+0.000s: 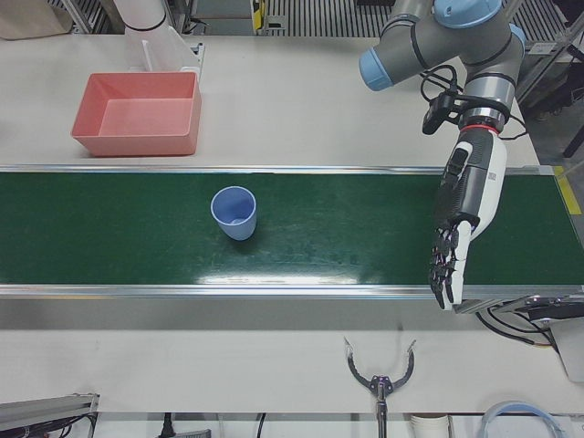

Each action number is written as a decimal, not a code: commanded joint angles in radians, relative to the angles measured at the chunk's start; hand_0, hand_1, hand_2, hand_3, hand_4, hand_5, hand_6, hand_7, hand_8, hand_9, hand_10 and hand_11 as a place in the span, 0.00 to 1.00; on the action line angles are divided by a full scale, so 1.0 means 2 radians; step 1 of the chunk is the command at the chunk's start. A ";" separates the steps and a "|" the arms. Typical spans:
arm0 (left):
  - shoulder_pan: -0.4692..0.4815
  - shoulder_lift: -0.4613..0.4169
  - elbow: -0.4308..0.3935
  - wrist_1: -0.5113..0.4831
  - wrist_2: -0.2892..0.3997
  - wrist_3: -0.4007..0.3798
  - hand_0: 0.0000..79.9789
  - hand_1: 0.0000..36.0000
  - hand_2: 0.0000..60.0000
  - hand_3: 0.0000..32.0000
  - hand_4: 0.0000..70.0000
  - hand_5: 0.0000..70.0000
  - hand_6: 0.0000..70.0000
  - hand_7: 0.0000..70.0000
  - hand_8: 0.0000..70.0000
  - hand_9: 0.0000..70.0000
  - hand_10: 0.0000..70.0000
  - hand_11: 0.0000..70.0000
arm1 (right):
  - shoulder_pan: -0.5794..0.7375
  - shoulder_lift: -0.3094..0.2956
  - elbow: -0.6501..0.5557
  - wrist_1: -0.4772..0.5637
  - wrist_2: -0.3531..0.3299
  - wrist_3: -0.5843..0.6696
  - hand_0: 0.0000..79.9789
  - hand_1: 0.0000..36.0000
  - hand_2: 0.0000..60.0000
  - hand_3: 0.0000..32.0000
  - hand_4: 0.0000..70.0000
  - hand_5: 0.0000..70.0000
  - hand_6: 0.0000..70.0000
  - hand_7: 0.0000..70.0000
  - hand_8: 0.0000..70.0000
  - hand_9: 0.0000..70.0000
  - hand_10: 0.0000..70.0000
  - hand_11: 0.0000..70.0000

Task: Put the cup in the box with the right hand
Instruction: 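Move the right hand over the belt, fingers open, toward the cup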

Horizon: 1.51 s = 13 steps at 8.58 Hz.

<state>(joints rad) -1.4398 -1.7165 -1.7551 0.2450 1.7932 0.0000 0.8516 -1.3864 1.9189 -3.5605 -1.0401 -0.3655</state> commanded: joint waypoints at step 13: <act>0.000 0.000 -0.001 0.001 0.000 0.000 0.00 0.00 0.00 0.00 0.00 0.00 0.00 0.00 0.00 0.00 0.00 0.00 | -0.010 0.001 -0.031 0.046 0.002 -0.051 0.57 0.34 0.22 0.04 0.07 0.07 0.06 0.23 0.08 0.16 0.04 0.08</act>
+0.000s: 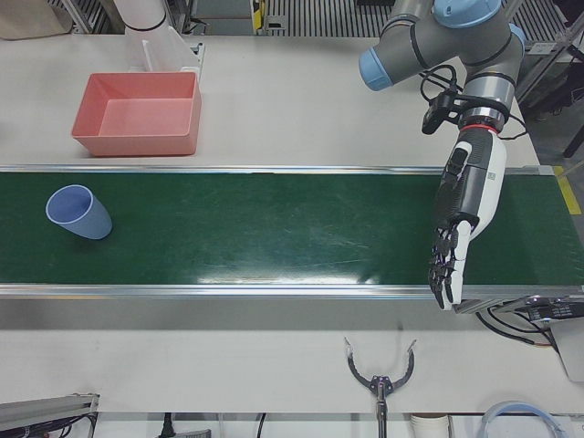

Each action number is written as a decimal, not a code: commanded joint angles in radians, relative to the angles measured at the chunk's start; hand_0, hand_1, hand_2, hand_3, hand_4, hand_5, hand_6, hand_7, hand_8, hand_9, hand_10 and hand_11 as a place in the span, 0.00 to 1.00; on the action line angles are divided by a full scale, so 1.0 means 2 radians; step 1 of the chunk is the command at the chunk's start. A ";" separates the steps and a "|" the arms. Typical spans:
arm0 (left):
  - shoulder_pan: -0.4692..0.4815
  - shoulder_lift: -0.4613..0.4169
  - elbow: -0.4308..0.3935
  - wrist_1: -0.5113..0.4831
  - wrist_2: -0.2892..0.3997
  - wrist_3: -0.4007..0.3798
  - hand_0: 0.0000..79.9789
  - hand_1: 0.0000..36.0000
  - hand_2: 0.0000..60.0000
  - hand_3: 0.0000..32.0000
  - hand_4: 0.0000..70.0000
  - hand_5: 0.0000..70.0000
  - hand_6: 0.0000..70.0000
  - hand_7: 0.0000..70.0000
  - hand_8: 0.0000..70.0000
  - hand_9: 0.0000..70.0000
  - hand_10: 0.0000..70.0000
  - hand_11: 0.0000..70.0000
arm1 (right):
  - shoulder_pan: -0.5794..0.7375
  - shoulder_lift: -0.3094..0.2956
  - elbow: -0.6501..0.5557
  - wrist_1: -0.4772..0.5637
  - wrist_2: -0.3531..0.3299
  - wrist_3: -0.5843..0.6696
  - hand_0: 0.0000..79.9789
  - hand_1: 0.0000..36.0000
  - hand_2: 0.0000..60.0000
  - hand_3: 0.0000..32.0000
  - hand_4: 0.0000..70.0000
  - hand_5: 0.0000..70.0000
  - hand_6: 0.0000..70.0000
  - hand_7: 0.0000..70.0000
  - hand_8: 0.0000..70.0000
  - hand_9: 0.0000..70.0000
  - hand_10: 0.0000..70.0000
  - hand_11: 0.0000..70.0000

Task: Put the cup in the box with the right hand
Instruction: 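Move the right hand over the belt, fingers open, toward the cup, then reach the open right hand around the light blue cup on the belt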

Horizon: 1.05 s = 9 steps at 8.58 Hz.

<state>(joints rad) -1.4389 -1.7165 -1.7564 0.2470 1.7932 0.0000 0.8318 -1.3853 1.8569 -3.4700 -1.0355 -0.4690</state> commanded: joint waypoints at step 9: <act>-0.001 0.000 0.000 0.000 0.000 0.001 0.00 0.00 0.00 0.00 0.00 0.00 0.00 0.00 0.00 0.00 0.00 0.00 | -0.018 0.006 0.003 0.001 -0.001 -0.016 0.58 0.30 0.14 0.00 0.16 0.06 0.07 0.26 0.08 0.17 0.02 0.05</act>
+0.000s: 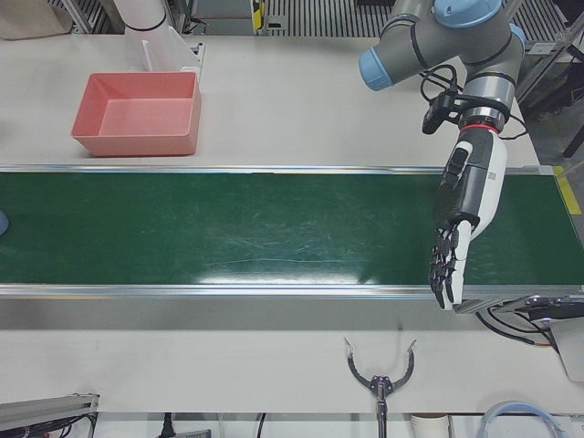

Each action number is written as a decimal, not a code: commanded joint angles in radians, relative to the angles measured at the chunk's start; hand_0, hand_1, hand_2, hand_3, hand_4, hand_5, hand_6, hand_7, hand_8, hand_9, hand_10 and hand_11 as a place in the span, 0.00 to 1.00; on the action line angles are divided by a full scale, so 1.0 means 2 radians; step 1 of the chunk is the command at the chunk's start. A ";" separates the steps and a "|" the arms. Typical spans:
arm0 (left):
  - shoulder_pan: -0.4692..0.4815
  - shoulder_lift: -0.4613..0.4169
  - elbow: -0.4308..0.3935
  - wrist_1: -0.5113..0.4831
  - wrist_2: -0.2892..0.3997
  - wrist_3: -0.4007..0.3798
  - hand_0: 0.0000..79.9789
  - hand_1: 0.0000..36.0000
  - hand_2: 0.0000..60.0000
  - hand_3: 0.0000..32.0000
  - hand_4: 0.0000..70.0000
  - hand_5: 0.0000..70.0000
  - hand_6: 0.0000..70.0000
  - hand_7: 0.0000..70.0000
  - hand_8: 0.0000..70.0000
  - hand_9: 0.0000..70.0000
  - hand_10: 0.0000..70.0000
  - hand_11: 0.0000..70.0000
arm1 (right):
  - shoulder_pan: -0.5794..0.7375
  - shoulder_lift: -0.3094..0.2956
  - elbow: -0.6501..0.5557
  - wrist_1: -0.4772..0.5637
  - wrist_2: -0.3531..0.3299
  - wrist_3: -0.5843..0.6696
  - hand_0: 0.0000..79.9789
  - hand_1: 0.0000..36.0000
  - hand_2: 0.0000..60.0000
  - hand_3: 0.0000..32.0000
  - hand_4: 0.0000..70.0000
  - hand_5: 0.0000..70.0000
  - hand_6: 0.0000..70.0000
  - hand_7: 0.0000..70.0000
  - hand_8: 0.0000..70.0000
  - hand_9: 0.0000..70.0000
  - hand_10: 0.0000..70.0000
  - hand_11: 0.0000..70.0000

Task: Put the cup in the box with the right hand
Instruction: 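Reach the open right hand around the light blue cup on the belt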

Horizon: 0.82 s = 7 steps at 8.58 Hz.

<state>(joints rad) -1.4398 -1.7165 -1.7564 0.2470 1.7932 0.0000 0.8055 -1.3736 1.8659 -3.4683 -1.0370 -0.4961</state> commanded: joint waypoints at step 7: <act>0.000 0.000 0.000 0.000 0.000 0.000 0.00 0.00 0.00 0.00 0.00 0.00 0.00 0.00 0.00 0.00 0.00 0.00 | -0.003 0.000 -0.003 -0.001 0.024 -0.003 0.59 0.28 0.10 0.00 0.20 0.06 0.08 0.33 0.10 0.22 0.03 0.07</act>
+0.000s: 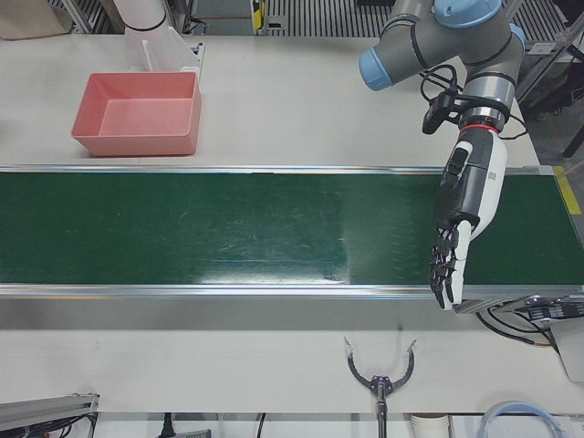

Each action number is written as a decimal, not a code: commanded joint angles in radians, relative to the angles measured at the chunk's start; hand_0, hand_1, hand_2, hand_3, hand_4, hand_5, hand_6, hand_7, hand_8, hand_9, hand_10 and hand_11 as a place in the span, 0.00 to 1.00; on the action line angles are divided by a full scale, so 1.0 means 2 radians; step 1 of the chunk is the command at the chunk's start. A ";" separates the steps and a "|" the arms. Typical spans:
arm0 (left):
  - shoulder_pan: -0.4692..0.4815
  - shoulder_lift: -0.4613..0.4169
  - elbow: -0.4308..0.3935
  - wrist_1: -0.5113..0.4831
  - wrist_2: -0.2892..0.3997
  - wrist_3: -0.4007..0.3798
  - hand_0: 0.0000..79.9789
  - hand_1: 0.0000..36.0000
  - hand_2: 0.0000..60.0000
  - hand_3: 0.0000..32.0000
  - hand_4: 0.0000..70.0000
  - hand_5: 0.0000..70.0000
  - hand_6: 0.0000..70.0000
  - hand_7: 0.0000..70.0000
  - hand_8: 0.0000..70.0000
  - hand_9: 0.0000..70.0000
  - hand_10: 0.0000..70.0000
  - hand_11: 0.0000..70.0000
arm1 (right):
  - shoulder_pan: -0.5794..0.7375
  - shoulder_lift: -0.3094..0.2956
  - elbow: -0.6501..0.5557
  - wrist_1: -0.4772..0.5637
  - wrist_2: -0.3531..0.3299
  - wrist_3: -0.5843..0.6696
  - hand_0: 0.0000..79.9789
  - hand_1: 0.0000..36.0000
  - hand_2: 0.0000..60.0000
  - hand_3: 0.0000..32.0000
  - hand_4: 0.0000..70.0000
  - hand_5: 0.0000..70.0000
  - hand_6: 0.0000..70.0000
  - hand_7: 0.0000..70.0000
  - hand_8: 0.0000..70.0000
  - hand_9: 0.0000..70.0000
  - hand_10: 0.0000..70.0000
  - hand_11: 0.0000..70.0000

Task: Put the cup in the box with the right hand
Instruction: 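Close the right hand fingers around the cup and lift it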

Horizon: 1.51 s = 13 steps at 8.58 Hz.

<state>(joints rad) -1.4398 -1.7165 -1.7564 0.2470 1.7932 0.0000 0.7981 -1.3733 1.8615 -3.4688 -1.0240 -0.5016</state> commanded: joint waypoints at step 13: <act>0.000 0.000 0.000 0.000 0.000 0.000 0.00 0.00 0.00 0.00 0.00 0.00 0.00 0.00 0.00 0.00 0.00 0.00 | -0.038 -0.014 0.240 -0.093 -0.006 -0.057 1.00 1.00 1.00 0.00 1.00 0.39 0.55 1.00 1.00 1.00 1.00 1.00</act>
<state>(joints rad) -1.4391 -1.7165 -1.7564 0.2470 1.7932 0.0000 0.8578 -1.4139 2.2042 -3.6164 -1.0193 -0.5570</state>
